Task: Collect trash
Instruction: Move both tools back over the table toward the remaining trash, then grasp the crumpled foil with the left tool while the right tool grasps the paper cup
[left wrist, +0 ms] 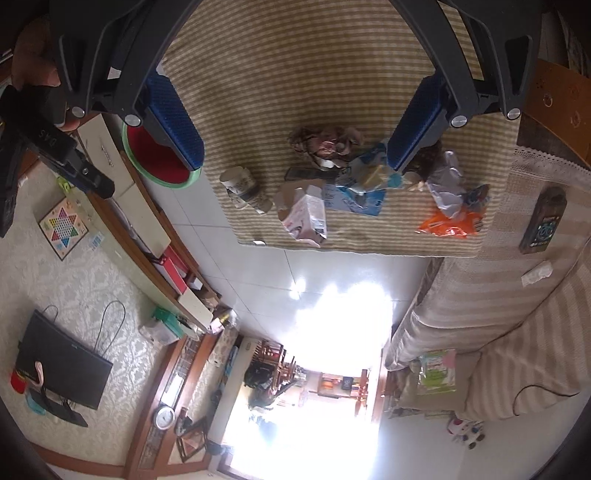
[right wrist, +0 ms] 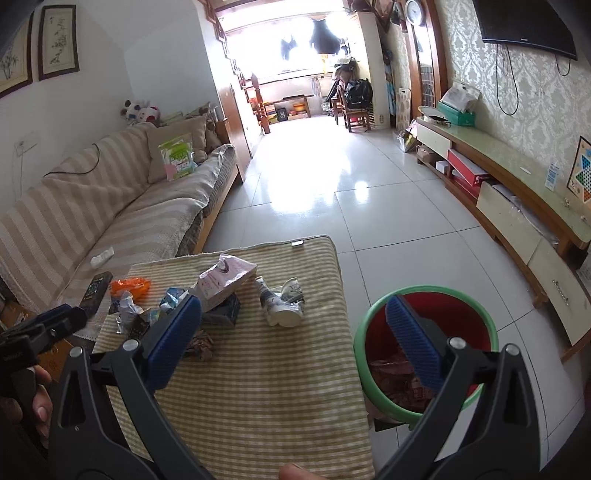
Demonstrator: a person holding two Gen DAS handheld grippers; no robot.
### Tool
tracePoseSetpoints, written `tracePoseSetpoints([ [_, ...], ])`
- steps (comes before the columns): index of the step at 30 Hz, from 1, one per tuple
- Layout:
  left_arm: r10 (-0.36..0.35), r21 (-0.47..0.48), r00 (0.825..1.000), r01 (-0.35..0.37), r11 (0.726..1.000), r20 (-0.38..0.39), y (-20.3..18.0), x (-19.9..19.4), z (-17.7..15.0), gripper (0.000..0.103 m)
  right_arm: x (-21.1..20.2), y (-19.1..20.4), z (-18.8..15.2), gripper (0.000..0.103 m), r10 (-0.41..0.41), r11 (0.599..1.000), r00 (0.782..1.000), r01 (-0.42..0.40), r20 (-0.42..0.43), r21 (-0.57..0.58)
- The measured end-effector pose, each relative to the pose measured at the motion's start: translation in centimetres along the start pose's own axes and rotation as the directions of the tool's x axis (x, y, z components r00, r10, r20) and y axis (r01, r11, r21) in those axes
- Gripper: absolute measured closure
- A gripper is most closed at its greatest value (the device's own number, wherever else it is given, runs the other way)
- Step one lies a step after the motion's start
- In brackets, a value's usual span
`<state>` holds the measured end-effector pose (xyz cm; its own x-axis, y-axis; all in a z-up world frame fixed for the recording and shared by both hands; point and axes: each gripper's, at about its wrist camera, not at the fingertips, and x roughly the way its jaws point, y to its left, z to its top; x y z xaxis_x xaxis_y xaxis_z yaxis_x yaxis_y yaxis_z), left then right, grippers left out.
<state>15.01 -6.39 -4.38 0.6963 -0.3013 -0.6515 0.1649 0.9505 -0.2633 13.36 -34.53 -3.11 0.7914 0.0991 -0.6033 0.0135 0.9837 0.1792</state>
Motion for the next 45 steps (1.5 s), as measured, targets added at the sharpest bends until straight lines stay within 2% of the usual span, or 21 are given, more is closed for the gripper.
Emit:
tracePoseSetpoints([
  [2, 0.001, -0.022, 0.999, 0.0, 1.0, 0.037, 2.0, -1.3, -0.3, 0.008, 0.5, 1.2, -0.5, 0.004, 0.022, 0.999, 1.0, -0.022, -0.01, -0.028],
  [3, 0.025, -0.038, 0.999, -0.023, 0.999, 0.044, 3.0, -1.7, -0.4, 0.008, 1.0, 1.8, -0.8, 0.004, 0.03, 0.999, 0.999, -0.031, -0.031, -0.041],
  [5, 0.056, -0.078, 0.998, -0.054, 0.996, 0.024, 5.3, -1.9, -0.6, 0.008, 2.1, 3.1, -1.3, 0.004, 0.074, 0.996, 0.99, -0.08, -0.118, -0.045],
  [7, 0.102, -0.085, 0.995, -0.1, 0.991, 0.019, 7.2, -2.1, -1.0, 0.008, 2.3, 3.7, -1.6, 0.004, 0.104, 0.994, 0.986, -0.109, -0.13, -0.028],
  [9, 0.136, -0.063, 0.991, -0.135, 0.989, 0.01, 8.6, -2.1, -1.3, 0.008, 2.3, 4.5, -1.7, 0.004, 0.092, 0.994, 0.988, -0.098, -0.122, -0.044],
  [13, 0.139, -0.111, 0.99, -0.14, 0.984, -0.016, 11.5, -1.9, -1.6, 0.008, 3.1, 5.7, -1.7, 0.004, 0.059, 0.993, 0.989, -0.072, -0.136, -0.091],
  [20, 0.179, -0.116, 0.982, -0.185, 0.976, -0.057, 14.4, 1.2, -1.1, 0.008, 6.8, 6.0, -1.8, 0.004, 0.026, 0.995, 0.984, -0.043, -0.176, -0.093],
  [23, 0.2, -0.095, 0.977, -0.207, 0.974, -0.077, 15.3, 3.2, -0.1, 0.008, 8.7, 6.2, -1.7, 0.004, -0.027, 0.992, 0.981, 0.004, -0.19, -0.122],
  [31, 0.247, -0.048, 0.957, -0.256, 0.965, -0.151, 18.1, 9.5, 3.2, 0.008, 14.1, 4.5, -0.8, 0.004, -0.053, 0.995, 0.969, 0.029, -0.24, -0.1],
  [35, 0.206, -0.093, 0.955, -0.23, 0.969, -0.212, 19.6, 12.0, 3.6, 0.008, 17.1, 4.0, -0.9, 0.004, -0.069, 0.993, 0.957, 0.04, -0.281, -0.109],
  [40, 0.154, -0.133, 0.946, -0.198, 0.971, -0.284, 19.3, 14.1, 2.2, 0.01, 20.1, 3.7, -1.4, 0.004, -0.088, 0.991, 0.946, 0.051, -0.313, -0.124],
  [43, 0.128, -0.177, 0.941, -0.19, 0.966, -0.313, 19.3, 15.1, 1.0, 0.021, 21.5, 3.6, -1.8, 0.004, -0.098, 0.99, 0.939, 0.058, -0.33, -0.128],
  [45, 0.108, -0.218, 0.941, -0.184, 0.958, -0.321, 19.5, 15.7, 0.5, 0.032, 22.2, 3.5, -2.0, 0.004, -0.096, 0.99, 0.937, 0.056, -0.337, -0.127],
])
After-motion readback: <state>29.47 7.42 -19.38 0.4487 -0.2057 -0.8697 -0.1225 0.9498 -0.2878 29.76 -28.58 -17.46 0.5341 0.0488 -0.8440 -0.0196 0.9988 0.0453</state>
